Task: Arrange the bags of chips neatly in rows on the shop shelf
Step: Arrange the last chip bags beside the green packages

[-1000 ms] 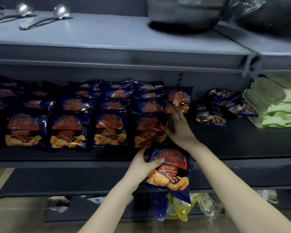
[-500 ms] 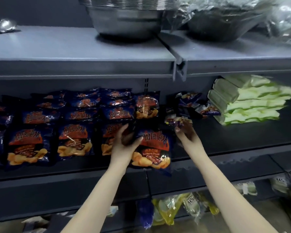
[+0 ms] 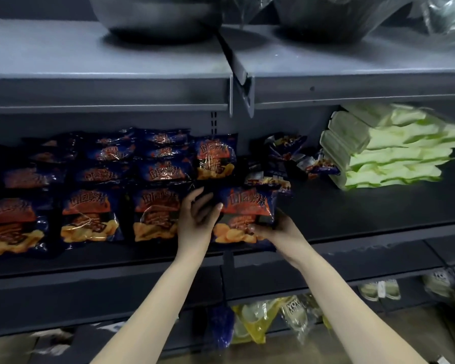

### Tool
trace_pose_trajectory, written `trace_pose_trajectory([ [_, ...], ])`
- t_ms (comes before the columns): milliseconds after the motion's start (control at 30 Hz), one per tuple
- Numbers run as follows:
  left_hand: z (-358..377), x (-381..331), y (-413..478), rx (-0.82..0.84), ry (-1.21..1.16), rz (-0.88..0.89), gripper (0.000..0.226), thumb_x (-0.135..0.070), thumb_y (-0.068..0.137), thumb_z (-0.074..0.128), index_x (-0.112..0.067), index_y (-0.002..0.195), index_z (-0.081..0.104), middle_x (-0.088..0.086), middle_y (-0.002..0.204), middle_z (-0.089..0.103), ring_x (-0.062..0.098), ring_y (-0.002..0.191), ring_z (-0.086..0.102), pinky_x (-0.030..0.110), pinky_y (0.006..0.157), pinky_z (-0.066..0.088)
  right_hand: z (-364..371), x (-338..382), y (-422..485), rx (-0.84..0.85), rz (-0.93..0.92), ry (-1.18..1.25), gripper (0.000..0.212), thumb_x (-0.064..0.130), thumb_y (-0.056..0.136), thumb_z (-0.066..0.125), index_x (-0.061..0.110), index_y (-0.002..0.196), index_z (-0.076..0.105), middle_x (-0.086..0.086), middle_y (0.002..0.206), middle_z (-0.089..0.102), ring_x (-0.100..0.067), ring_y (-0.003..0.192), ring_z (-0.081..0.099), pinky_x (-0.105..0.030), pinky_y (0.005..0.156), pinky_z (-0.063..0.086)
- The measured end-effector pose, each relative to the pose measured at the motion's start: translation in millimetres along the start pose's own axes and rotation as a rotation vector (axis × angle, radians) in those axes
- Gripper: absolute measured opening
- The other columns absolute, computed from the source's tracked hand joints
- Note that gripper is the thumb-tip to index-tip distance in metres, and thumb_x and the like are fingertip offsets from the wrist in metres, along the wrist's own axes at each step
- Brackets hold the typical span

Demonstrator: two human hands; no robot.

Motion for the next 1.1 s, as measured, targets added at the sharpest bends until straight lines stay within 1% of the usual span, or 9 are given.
trace_pose_trajectory([
  [167,14.0,15.4,-1.7,0.08,0.249,0.069,0.038,-0.012,0.092,0.054,-0.021,0.126,0.042,-0.005,0.123,0.053,-0.002,0.113,0.053,0.008,0.09,0.04,-22.6,15.8,44.7,-0.089,-0.093,0.009,0.042,0.009,0.079,0.073,0.015,0.119,0.058,-0.003,0.112,0.069,-0.018,0.105,0.064,-0.038,0.092,0.05],
  [333,22.8,48.4,-8.4,0.172,0.735,0.307,0.045,-0.017,0.093,0.051,-0.02,0.136,0.039,-0.008,0.148,0.018,0.001,0.134,0.018,-0.004,0.099,0.008,-11.3,22.5,94.2,-0.054,-0.082,-0.064,0.041,0.019,0.078,0.073,0.011,0.115,0.057,-0.006,0.111,0.067,-0.024,0.105,0.063,-0.041,0.09,0.052],
  [433,21.4,66.5,-10.3,0.194,0.884,0.313,0.042,-0.021,0.094,0.047,-0.018,0.136,0.042,0.002,0.151,0.025,0.015,0.136,0.03,0.015,0.106,0.027,6.8,19.0,110.8,-0.035,-0.03,-0.019,0.02,0.011,0.084,0.067,0.016,0.099,0.056,-0.004,0.105,0.065,-0.021,0.098,0.062,-0.039,0.087,0.049],
  [533,24.3,72.7,-10.8,0.19,1.001,0.35,0.039,-0.027,0.089,0.039,-0.015,0.124,0.052,0.008,0.135,0.049,0.023,0.119,0.054,0.028,0.089,0.052,22.3,13.8,120.4,-0.049,0.012,-0.061,0.021,0.005,0.09,0.058,0.023,0.087,0.048,-0.001,0.102,0.064,-0.012,0.088,0.058,-0.03,0.075,0.046],
  [633,26.0,72.5,-8.0,0.153,1.021,0.341,0.04,-0.029,0.086,0.038,-0.017,0.121,0.052,0.006,0.129,0.053,0.021,0.114,0.056,0.024,0.084,0.051,31.6,8.2,130.3,-0.042,-0.013,-0.165,0.012,0.012,0.093,0.055,0.016,0.103,0.05,-0.009,0.123,0.06,-0.02,0.104,0.056,-0.033,0.079,0.044],
  [700,25.3,73.4,-7.9,0.155,1.026,0.358,0.037,-0.028,0.086,0.039,-0.018,0.119,0.053,0.004,0.129,0.053,0.02,0.115,0.055,0.023,0.083,0.051,35.6,6.5,136.4,-0.046,-0.025,-0.325,0.028,0.021,0.094,0.054,0.008,0.117,0.048,-0.01,0.118,0.06,-0.027,0.106,0.057,-0.031,0.076,0.04],
  [833,23.8,74.4,-7.0,0.155,1.036,0.386,0.032,-0.028,0.085,0.041,-0.02,0.112,0.057,0.0,0.126,0.055,0.015,0.113,0.053,0.019,0.082,0.05,43.1,6.0,141.5,-0.092,-0.092,-0.571,0.03,0.028,0.092,0.056,0.004,0.108,0.046,-0.018,0.108,0.058,-0.033,0.105,0.055,-0.029,0.07,0.035],
  [1000,22.7,77.6,-5.5,0.157,1.044,0.408,0.029,-0.03,0.086,0.041,-0.022,0.109,0.057,-0.002,0.124,0.056,0.014,0.114,0.051,0.02,0.081,0.05,45.7,2.1,140.5,-0.205,-0.153,-0.571,0.052,0.037,0.084,0.065,0.01,0.121,0.042,-0.015,0.109,0.061,-0.034,0.101,0.059,-0.041,0.076,0.052],
  [1100,22.4,77.9,-4.8,0.166,1.04,0.399,0.029,-0.03,0.086,0.04,-0.022,0.107,0.058,-0.002,0.122,0.057,0.016,0.112,0.055,0.021,0.079,0.051,44.4,2.8,137.1,-0.217,-0.189,-0.536,0.061,0.036,0.081,0.069,0.011,0.129,0.039,-0.013,0.104,0.063,-0.031,0.095,0.061,-0.033,0.07,0.049],
])
Point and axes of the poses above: each hand's wrist, its own y-axis towards the middle knuckle, its own z-axis out of the palm, x = y × z, the point moved 2 cm from there along y, towards the middle knuckle
